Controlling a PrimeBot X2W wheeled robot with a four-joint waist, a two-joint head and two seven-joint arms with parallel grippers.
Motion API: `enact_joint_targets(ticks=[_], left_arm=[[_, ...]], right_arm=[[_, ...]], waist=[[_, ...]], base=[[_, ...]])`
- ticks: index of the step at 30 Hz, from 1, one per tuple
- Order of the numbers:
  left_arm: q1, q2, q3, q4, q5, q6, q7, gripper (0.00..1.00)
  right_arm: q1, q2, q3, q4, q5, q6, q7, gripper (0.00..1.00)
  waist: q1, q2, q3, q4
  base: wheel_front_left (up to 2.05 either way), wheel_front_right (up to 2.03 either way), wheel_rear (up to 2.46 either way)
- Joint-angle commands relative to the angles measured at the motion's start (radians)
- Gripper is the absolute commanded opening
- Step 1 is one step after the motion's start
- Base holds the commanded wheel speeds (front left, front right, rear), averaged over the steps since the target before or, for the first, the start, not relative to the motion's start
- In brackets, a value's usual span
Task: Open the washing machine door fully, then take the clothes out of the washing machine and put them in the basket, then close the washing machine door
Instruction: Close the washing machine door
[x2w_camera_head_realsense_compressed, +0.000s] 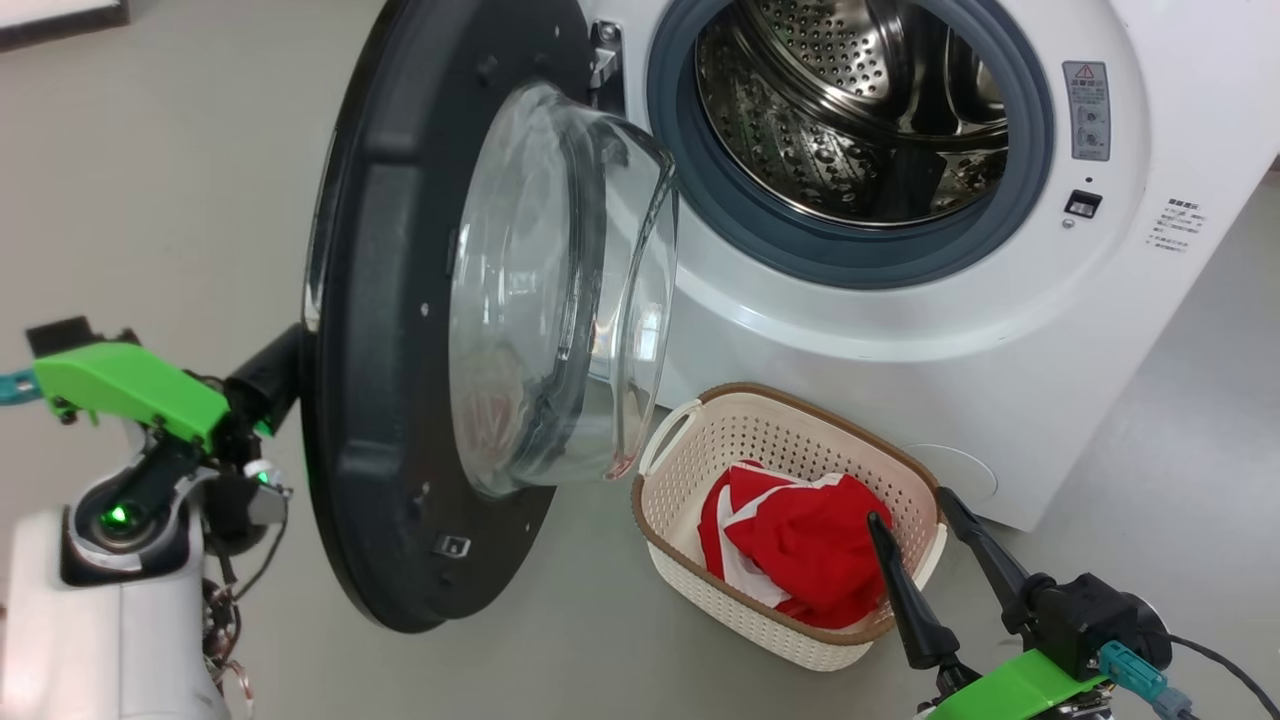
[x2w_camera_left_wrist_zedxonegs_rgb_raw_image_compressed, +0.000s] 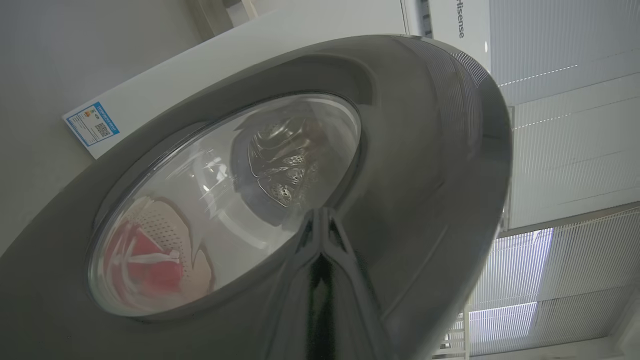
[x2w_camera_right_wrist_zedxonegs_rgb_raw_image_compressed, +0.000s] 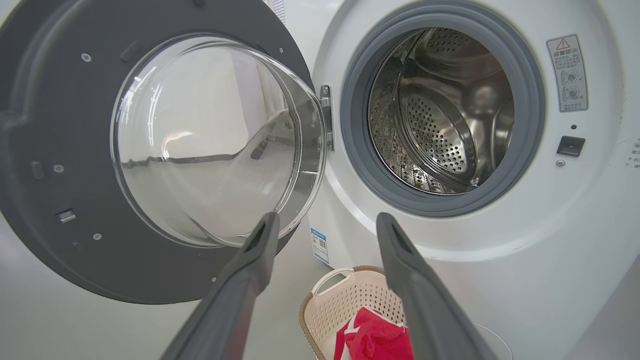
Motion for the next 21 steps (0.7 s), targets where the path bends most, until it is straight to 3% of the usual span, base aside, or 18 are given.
enact_joint_targets(ticks=[1,12,21], left_arm=[[0.002,0.011,0.003,-0.031,-0.012,0.003,0.004,0.00],[0.040,0.011,-0.142,-0.047,-0.162,-0.007,-0.046,0.00],[0.074,0.011,-0.211,-0.086,-0.222,-0.008,-0.091,0.00]], right_arm=[[-0.041,0.001,0.023,-0.020,0.006,0.005,-0.006,1.00],[-0.045,0.001,0.026,-0.018,0.010,0.005,-0.006,1.00],[-0.045,0.001,0.022,-0.016,0.006,0.005,-0.006,1.00]], waist=[[0.0000,-0.0001,0.001,-0.004],[0.0000,-0.0001,0.009,-0.050],[0.0000,-0.0001,0.006,-0.096]], base=[[0.00,0.00,0.00],[0.00,0.00,0.00],[0.00,0.00,0.00]])
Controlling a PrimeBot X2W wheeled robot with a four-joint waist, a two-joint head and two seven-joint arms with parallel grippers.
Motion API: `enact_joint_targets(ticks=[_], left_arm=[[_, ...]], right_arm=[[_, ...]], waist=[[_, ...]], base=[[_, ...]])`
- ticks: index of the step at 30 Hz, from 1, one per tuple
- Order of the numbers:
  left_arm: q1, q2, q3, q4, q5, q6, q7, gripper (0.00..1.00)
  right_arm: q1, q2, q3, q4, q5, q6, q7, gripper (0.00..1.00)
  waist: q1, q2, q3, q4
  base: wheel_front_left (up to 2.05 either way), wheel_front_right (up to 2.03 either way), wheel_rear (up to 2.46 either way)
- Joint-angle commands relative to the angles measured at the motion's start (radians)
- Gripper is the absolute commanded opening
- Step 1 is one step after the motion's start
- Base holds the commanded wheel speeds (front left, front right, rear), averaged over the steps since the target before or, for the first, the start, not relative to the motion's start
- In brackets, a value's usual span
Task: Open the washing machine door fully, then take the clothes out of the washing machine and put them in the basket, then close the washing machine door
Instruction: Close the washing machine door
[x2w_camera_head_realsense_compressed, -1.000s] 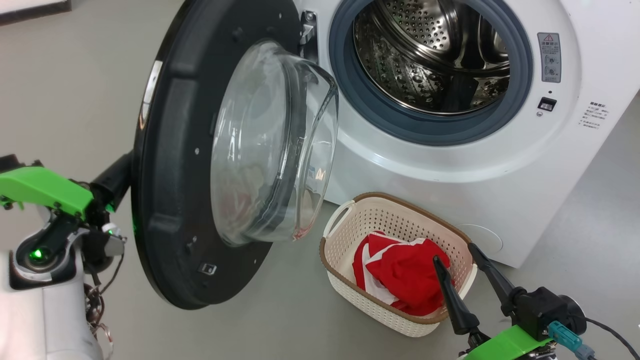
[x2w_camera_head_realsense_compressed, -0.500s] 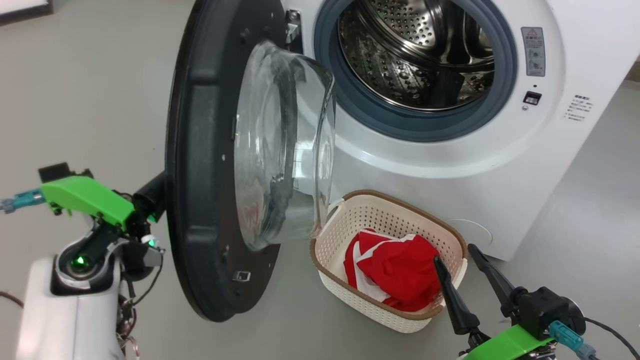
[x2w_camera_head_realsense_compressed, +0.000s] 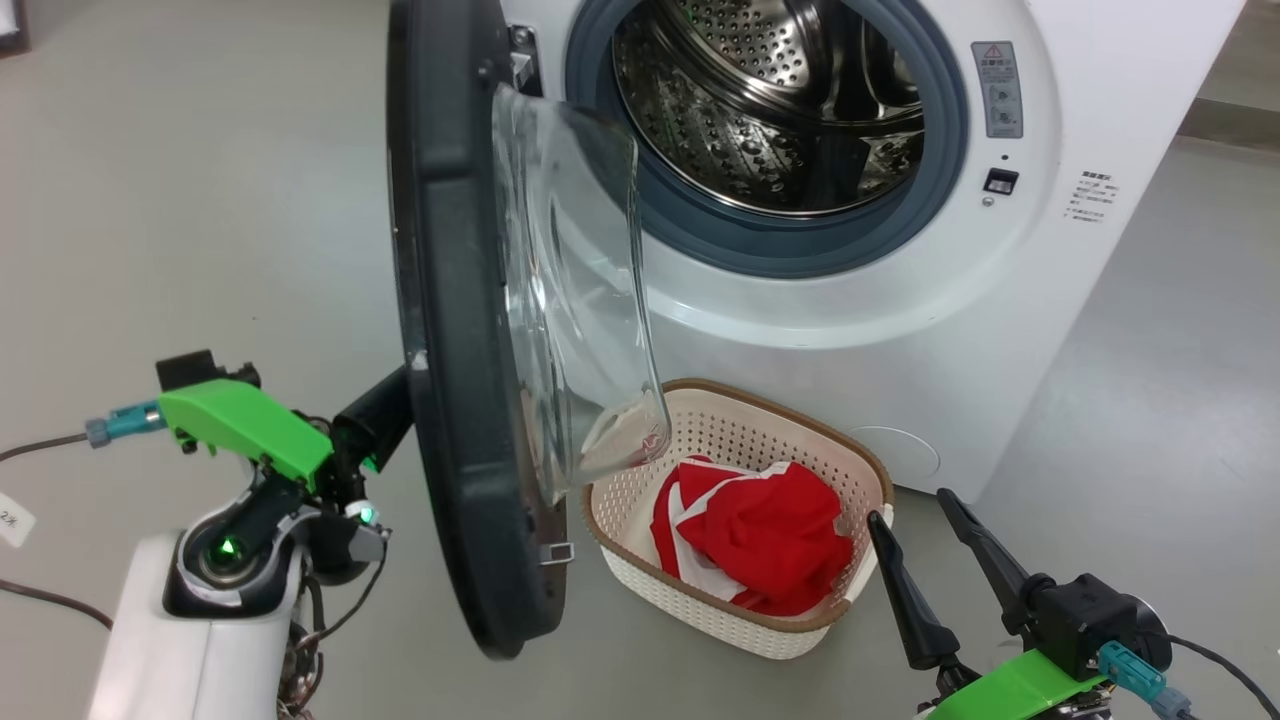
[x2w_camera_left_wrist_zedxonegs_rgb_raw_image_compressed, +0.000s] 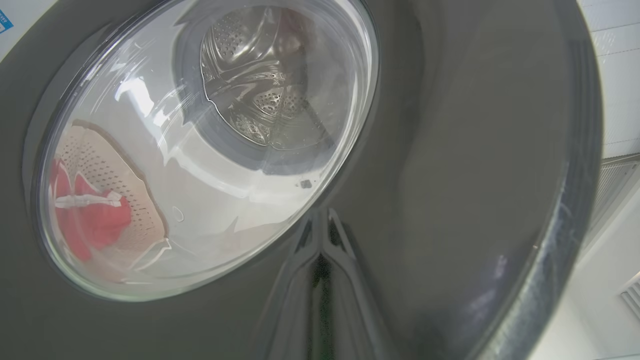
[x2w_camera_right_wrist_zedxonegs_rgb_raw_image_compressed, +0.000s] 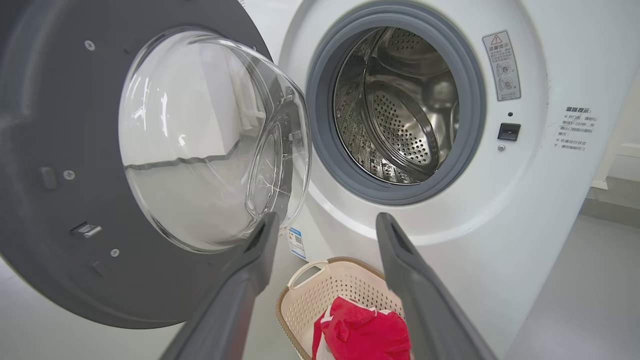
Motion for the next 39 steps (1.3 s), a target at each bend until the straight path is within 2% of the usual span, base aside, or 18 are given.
enact_joint_targets(ticks=[1,6,10,11,12,13,14,15,20,21,24,25,29,33,39], left_arm=[[-0.004,0.011,0.006,-0.046,-0.018,-0.008,0.003,0.00],[0.016,0.014,-0.001,-0.070,-0.010,-0.010,-0.025,0.00],[0.042,0.050,-0.027,-0.094,0.083,-0.033,-0.088,0.00],[0.047,0.056,-0.030,-0.101,0.103,-0.043,-0.109,0.21],[0.053,0.065,-0.033,-0.110,0.127,-0.058,-0.131,0.58],[0.059,0.076,-0.040,-0.122,0.155,-0.077,-0.156,0.84],[0.067,0.086,-0.046,-0.135,0.181,-0.093,-0.179,0.97],[0.077,0.098,-0.053,-0.151,0.210,-0.107,-0.205,1.00],[0.131,0.183,-0.106,-0.220,0.407,-0.139,-0.387,1.00],[0.131,0.183,-0.106,-0.220,0.407,-0.139,-0.387,1.00],[0.158,0.233,-0.147,-0.249,0.557,-0.142,-0.545,1.00],[0.174,0.266,-0.172,-0.252,0.668,-0.142,-0.650,1.00],[0.205,0.296,-0.210,-0.249,0.837,-0.121,-0.811,1.00],[0.238,0.293,-0.222,-0.261,0.928,-0.091,-0.867,1.00],[0.299,0.279,-0.219,-0.305,1.046,-0.040,-0.883,1.00]], right_arm=[[-0.042,0.001,0.021,-0.022,0.002,0.005,-0.006,1.00],[-0.034,0.001,0.023,-0.023,0.001,0.005,-0.006,1.00],[-0.032,0.001,0.025,-0.023,0.001,0.005,-0.006,1.00],[-0.032,0.001,0.025,-0.023,0.001,0.005,-0.006,1.00],[-0.031,0.001,0.025,-0.023,0.001,0.005,-0.006,1.00],[-0.031,0.001,0.026,-0.023,0.000,0.005,-0.006,1.00],[-0.030,0.001,0.028,-0.021,0.001,0.005,-0.006,1.00],[-0.029,0.001,0.031,-0.019,0.003,0.005,-0.006,1.00],[-0.029,0.001,0.036,-0.014,0.020,0.005,-0.006,1.00],[-0.029,0.001,0.036,-0.014,0.020,0.005,-0.006,1.00],[-0.029,0.001,0.037,-0.014,0.023,0.005,-0.006,1.00],[-0.029,0.001,0.040,-0.013,0.025,0.005,-0.006,1.00],[-0.029,0.001,0.046,-0.012,0.030,0.005,-0.006,1.00],[-0.027,0.001,0.047,-0.011,0.032,0.005,-0.006,1.00],[-0.027,0.001,0.048,-0.013,0.038,0.005,-0.006,1.00]], waist=[[-0.0001,-0.0001,-0.003,-0.011],[-0.0001,-0.0001,-0.005,-0.018],[-0.0001,-0.0001,-0.005,-0.017],[-0.0001,-0.0001,-0.006,-0.017],[-0.0001,-0.0001,-0.006,-0.016],[-0.0001,-0.0001,-0.007,-0.017],[-0.0001,-0.0001,-0.009,-0.018],[-0.0001,-0.0001,-0.010,-0.019],[-0.0001,-0.0001,-0.010,-0.025],[-0.0001,-0.0001,-0.010,-0.025],[-0.0001,-0.0001,-0.009,-0.028],[-0.0001,-0.0001,-0.008,-0.031],[-0.0001,-0.0001,-0.009,-0.036],[-0.0001,-0.0001,-0.008,-0.041],[-0.0001,-0.0001,-0.003,-0.043]], base=[[0.00,0.00,0.00],[0.00,0.00,0.00],[0.00,0.00,0.00],[0.00,0.00,0.00],[0.00,0.00,0.00],[0.00,0.00,0.00],[0.00,0.00,0.00],[0.00,0.00,0.00],[0.00,0.00,0.00],[0.00,0.00,0.00],[0.00,0.00,0.00],[0.00,0.00,0.00],[0.00,0.00,0.00],[0.00,0.00,0.00],[0.00,0.00,0.00]])
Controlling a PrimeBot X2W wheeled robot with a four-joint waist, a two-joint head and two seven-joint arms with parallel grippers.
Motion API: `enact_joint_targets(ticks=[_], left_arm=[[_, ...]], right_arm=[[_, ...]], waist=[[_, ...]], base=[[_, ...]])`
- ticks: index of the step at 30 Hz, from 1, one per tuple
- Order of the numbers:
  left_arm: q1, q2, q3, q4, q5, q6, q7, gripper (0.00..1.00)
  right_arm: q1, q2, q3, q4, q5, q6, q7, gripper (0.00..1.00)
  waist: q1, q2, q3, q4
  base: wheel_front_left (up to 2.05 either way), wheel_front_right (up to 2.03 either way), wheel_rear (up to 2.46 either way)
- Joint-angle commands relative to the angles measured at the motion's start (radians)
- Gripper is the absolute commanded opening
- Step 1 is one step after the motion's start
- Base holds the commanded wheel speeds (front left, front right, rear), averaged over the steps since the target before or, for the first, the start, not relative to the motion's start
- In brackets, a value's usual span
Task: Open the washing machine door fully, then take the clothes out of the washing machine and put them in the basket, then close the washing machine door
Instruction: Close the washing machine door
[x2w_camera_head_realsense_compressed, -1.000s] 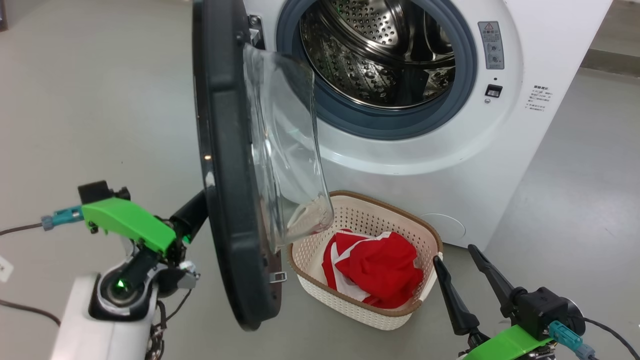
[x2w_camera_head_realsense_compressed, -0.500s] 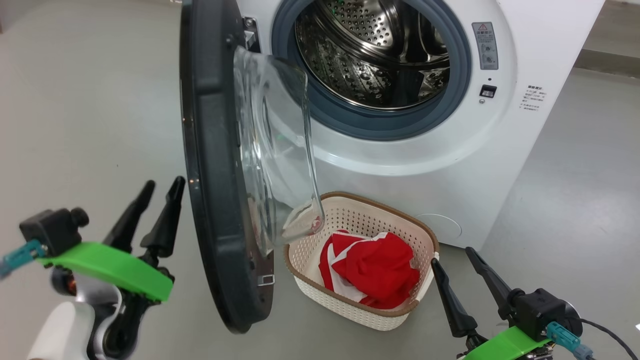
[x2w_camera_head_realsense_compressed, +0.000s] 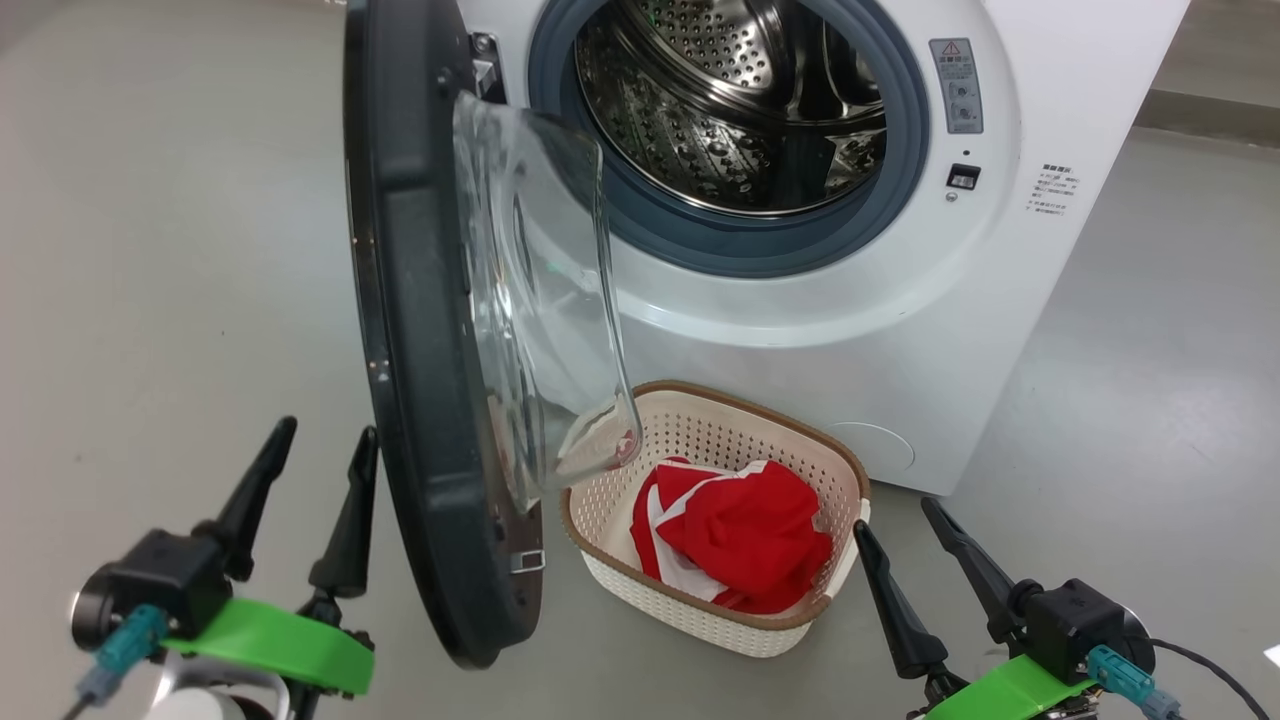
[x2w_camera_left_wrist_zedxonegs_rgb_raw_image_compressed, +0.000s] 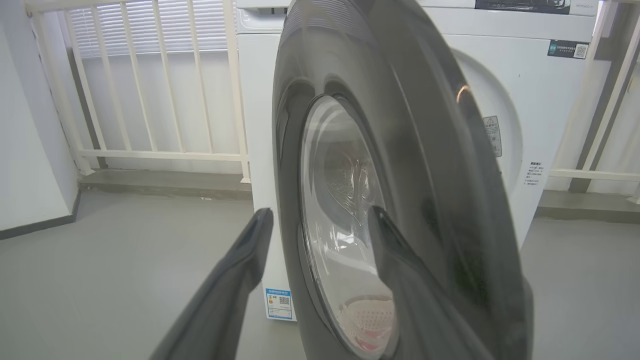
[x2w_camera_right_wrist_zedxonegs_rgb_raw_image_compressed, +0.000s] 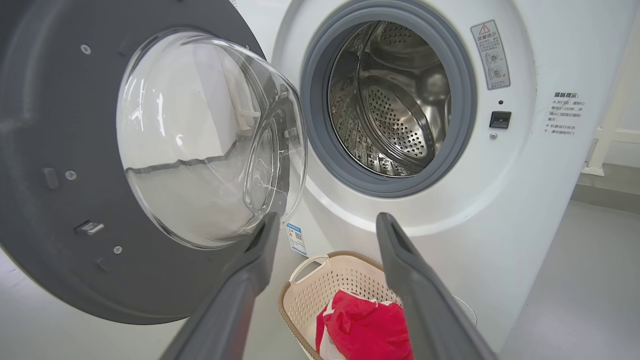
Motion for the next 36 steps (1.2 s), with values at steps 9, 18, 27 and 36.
enact_joint_targets(ticks=[9,18,27,36], left_arm=[[0.054,-0.035,0.098,-0.078,0.060,0.023,-0.012,1.00],[0.119,-0.088,0.168,-0.104,0.110,0.005,-0.012,1.00],[0.138,-0.135,0.215,-0.103,0.148,-0.014,-0.012,1.00],[0.154,-0.187,0.259,-0.107,0.180,-0.031,-0.012,1.00]], right_arm=[[-0.036,0.001,0.022,-0.027,0.002,0.005,-0.006,1.00],[-0.039,0.001,0.018,-0.027,0.003,0.005,-0.006,1.00],[-0.044,0.001,0.017,-0.032,0.004,0.005,-0.006,1.00],[-0.053,0.001,0.015,-0.032,0.002,0.005,-0.006,1.00]], waist=[[0.0000,0.0000,0.021,0.001],[0.0000,0.0000,0.024,0.000],[0.0000,0.0000,0.037,0.002],[0.0000,0.0000,0.052,-0.001]], base=[[0.00,0.00,0.00],[0.00,0.00,0.00],[0.00,0.00,0.00],[0.00,0.00,0.00]])
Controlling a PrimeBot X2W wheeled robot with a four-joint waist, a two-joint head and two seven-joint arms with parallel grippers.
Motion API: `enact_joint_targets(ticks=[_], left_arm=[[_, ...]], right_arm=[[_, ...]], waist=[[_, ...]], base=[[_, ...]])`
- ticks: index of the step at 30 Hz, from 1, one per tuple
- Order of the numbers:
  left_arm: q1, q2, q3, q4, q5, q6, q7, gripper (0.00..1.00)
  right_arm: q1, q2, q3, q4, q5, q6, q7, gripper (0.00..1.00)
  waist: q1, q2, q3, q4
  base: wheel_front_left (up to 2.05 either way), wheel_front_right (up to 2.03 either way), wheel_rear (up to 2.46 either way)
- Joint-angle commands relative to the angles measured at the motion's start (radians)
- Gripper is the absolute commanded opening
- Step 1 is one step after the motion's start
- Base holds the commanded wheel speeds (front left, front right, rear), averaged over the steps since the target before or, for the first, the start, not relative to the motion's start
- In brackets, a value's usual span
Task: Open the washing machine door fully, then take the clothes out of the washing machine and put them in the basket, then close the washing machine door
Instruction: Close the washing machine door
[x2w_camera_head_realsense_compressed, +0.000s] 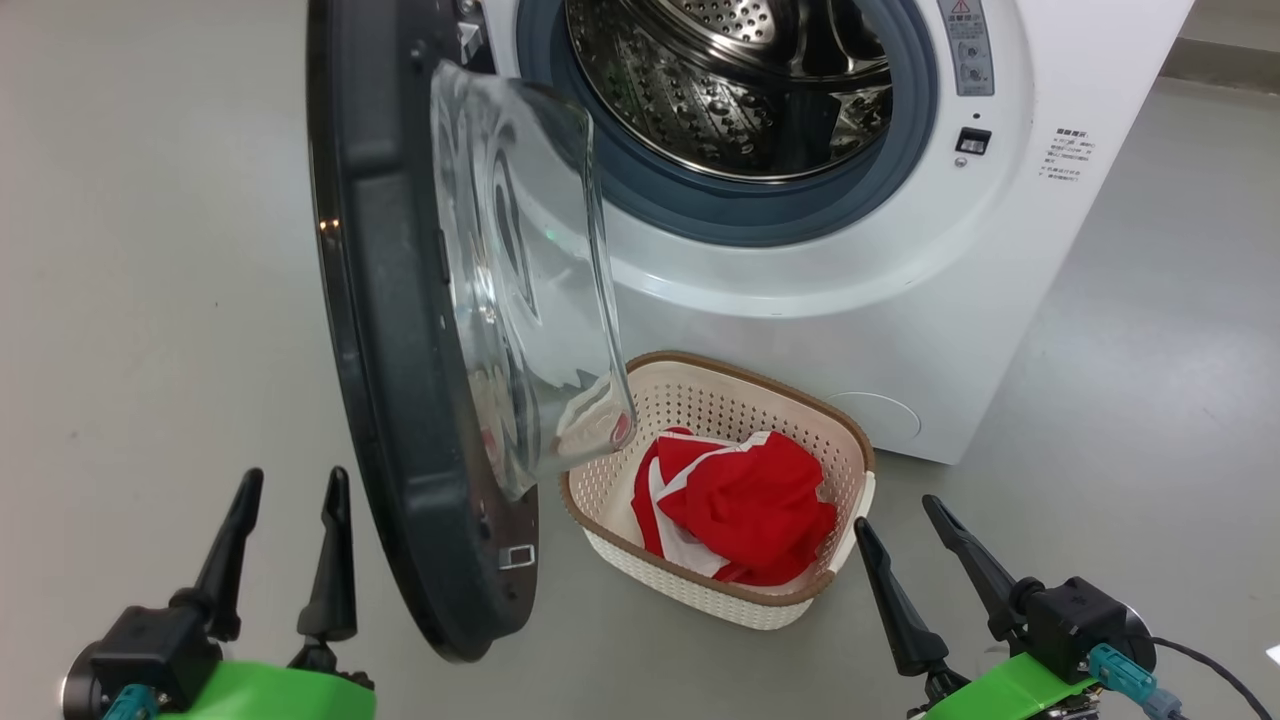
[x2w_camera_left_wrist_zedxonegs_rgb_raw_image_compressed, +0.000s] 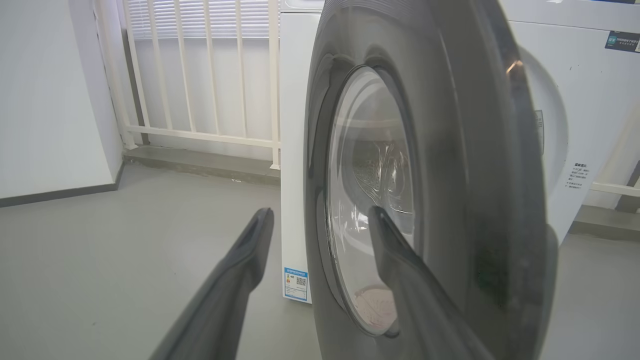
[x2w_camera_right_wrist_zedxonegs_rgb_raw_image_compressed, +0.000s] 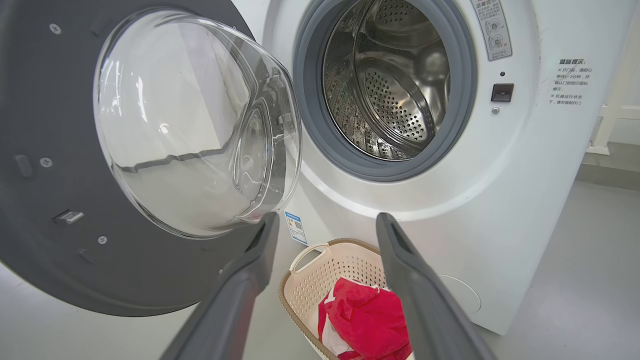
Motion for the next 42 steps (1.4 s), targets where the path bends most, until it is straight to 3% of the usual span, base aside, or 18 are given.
enact_joint_targets(ticks=[1,28,29,30,31,34,38,41,42], left_arm=[[0.001,0.005,0.045,-0.025,0.011,-0.009,-0.012,1.00],[-0.003,-0.031,0.089,0.002,0.078,-0.047,-0.012,1.00],[-0.002,-0.031,0.087,0.004,0.082,-0.049,-0.012,0.92],[-0.002,-0.030,0.083,0.004,0.087,-0.051,-0.012,0.38],[0.000,-0.030,0.078,0.009,0.087,-0.053,-0.012,0.00],[0.000,-0.029,0.069,0.023,0.081,-0.057,-0.012,0.00],[-0.028,-0.037,0.083,0.035,-0.022,-0.064,-0.012,0.00],[-0.064,-0.045,0.117,0.042,-0.226,-0.069,0.025,0.00],[-0.089,-0.048,0.129,0.034,-0.375,-0.071,0.086,0.00]], right_arm=[[-0.052,0.001,0.016,-0.026,0.001,0.005,-0.006,1.00],[-0.051,0.001,0.018,-0.025,0.010,0.005,-0.006,1.00],[-0.050,0.001,0.018,-0.025,0.011,0.005,-0.006,1.00],[-0.050,0.001,0.018,-0.025,0.012,0.005,-0.006,1.00],[-0.050,0.001,0.018,-0.025,0.012,0.005,-0.006,1.00],[-0.049,0.001,0.019,-0.025,0.014,0.005,-0.006,1.00],[-0.046,0.001,0.018,-0.026,0.014,0.005,-0.006,1.00],[-0.045,0.001,0.019,-0.024,0.013,0.005,-0.006,1.00],[-0.044,0.001,0.019,-0.025,0.013,0.005,-0.006,1.00]], waist=[[0.0000,0.0000,0.000,0.001],[0.0000,0.0000,-0.012,0.003],[0.0000,0.0000,-0.013,0.003],[0.0000,0.0000,-0.014,0.003],[0.0000,0.0000,-0.015,0.003],[0.0000,0.0000,-0.017,0.003],[0.0000,0.0000,-0.018,0.007],[0.0000,0.0000,-0.020,0.009],[0.0000,0.0000,-0.021,0.009]], base=[[0.00,0.00,0.00],[0.00,0.00,0.00],[0.00,0.00,0.00],[0.00,0.00,0.00],[0.00,0.00,0.00],[0.00,0.00,0.00],[0.00,0.00,0.00],[0.00,0.00,0.00],[0.00,0.00,0.00]])
